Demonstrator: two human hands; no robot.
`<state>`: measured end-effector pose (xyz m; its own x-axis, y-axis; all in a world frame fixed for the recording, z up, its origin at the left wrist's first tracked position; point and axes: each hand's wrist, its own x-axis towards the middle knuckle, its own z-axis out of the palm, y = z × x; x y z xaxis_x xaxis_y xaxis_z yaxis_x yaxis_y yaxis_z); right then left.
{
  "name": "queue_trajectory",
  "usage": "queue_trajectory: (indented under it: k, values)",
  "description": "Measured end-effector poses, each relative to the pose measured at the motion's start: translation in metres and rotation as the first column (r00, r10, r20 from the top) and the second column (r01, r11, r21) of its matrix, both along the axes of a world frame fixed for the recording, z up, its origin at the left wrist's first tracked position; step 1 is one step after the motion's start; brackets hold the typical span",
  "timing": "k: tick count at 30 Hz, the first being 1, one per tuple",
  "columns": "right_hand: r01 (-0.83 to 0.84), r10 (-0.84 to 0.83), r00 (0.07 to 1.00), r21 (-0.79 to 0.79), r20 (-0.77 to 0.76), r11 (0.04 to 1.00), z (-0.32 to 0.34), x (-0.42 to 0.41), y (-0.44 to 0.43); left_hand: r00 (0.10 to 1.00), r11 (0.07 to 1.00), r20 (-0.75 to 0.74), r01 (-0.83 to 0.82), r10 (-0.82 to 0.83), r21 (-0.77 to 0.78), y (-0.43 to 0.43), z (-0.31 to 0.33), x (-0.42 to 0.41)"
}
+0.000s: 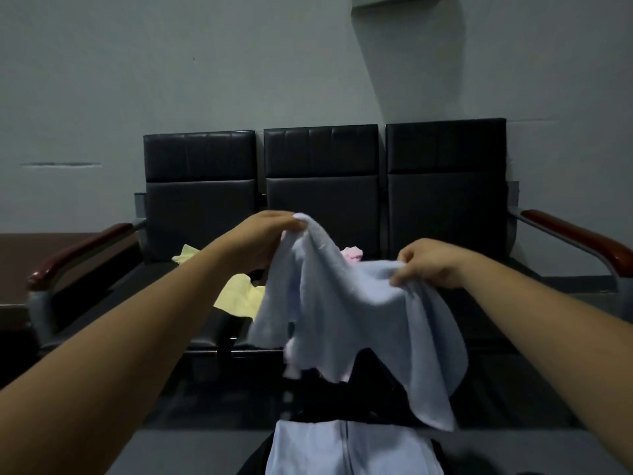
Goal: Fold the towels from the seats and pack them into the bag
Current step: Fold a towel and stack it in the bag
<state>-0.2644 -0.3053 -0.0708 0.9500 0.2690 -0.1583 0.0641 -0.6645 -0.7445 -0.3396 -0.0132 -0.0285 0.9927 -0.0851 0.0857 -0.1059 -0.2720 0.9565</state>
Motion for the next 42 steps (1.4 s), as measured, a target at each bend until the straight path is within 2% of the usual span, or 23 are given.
queue_trajectory:
  k: [2, 4, 6, 10, 13, 16, 18, 20, 22, 24, 27, 30, 32, 33, 35, 36, 39, 42]
  values:
    - [-0.147, 0.176, 0.976, 0.211, -0.127, 0.966, 0.001, -0.005, 0.010, 1.000, 1.000, -0.002, -0.019, 0.019, -0.016, -0.018, 0.010, 0.001]
    - [-0.247, 0.380, 0.903, 0.484, -0.199, 0.840, 0.008, -0.014, 0.022, 0.999, 0.999, 0.001, 0.032, -0.032, -0.027, -0.030, 0.016, 0.001]
    - [-0.339, 0.495, 0.856, 0.563, -0.149, 0.754, 0.013, -0.025, 0.035, 0.996, 0.994, 0.007, 0.094, -0.094, -0.054, -0.034, 0.018, 0.003]
    - [-0.349, 0.403, 0.915, 0.504, 0.002, 0.790, 0.023, -0.033, 0.053, 0.976, 0.976, -0.017, 0.217, -0.217, 0.013, -0.029, 0.015, 0.007]
    - [-0.302, 0.334, 0.942, 0.536, 0.038, 0.788, 0.033, -0.027, 0.047, 0.965, 0.962, -0.082, 0.255, -0.248, 0.101, -0.020, 0.011, 0.002]
    - [-0.251, 0.279, 0.959, 0.635, 0.059, 0.731, 0.036, -0.022, 0.036, 0.937, 0.915, -0.239, 0.314, -0.255, 0.254, -0.005, 0.007, -0.004]
    - [-0.189, 0.216, 0.975, 0.714, 0.055, 0.674, 0.034, -0.019, 0.030, 0.932, 0.882, -0.274, 0.326, -0.239, 0.339, 0.007, 0.000, -0.006]
    - [-0.136, 0.146, 0.988, 0.696, 0.046, 0.705, 0.030, -0.016, 0.023, 0.947, 0.917, -0.214, 0.293, -0.240, 0.270, 0.016, -0.010, 0.000]
    - [-0.099, 0.107, 0.994, 0.620, 0.024, 0.778, 0.023, -0.015, 0.020, 0.972, 0.972, -0.109, 0.218, -0.208, 0.088, 0.016, -0.010, 0.000]
    - [-0.142, 0.177, 0.984, 0.591, -0.001, 0.794, 0.018, -0.018, 0.024, 0.987, 0.987, -0.005, 0.160, -0.161, -0.029, 0.007, 0.002, -0.003]
    - [-0.296, 0.368, 0.929, 0.537, -0.030, 0.790, 0.023, -0.028, 0.038, 0.982, 0.985, 0.083, 0.169, -0.170, 0.015, -0.012, 0.019, 0.000]
    - [-0.366, 0.381, 0.923, 0.418, 0.049, 0.832, 0.037, -0.032, 0.053, 0.978, 0.978, 0.057, 0.194, -0.199, 0.082, -0.024, 0.031, 0.001]
    - [-0.300, 0.283, 0.952, 0.530, 0.116, 0.793, 0.046, -0.029, 0.054, 0.972, 0.968, 0.018, 0.234, -0.236, 0.086, -0.019, 0.033, 0.003]
    - [-0.259, 0.227, 0.965, 0.623, 0.132, 0.738, 0.049, -0.026, 0.050, 0.967, 0.964, -0.004, 0.254, -0.255, 0.078, -0.014, 0.031, 0.004]
    - [-0.212, 0.175, 0.976, 0.738, 0.129, 0.641, 0.051, -0.019, 0.038, 0.966, 0.966, -0.012, 0.257, -0.257, 0.005, -0.008, 0.023, 0.005]
    - [-0.210, 0.193, 0.975, 0.753, 0.111, 0.623, 0.049, -0.017, 0.035, 0.972, 0.971, 0.008, 0.235, -0.235, -0.054, -0.007, 0.018, 0.006]
    - [-0.225, 0.246, 0.967, 0.695, 0.070, 0.683, 0.038, -0.020, 0.037, 0.979, 0.965, 0.101, 0.191, -0.175, -0.180, -0.012, 0.011, 0.010]
    - [-0.264, 0.318, 0.947, 0.665, 0.043, 0.698, 0.037, -0.027, 0.045, 0.972, 0.977, 0.142, 0.199, -0.187, -0.073, -0.024, 0.016, 0.009]
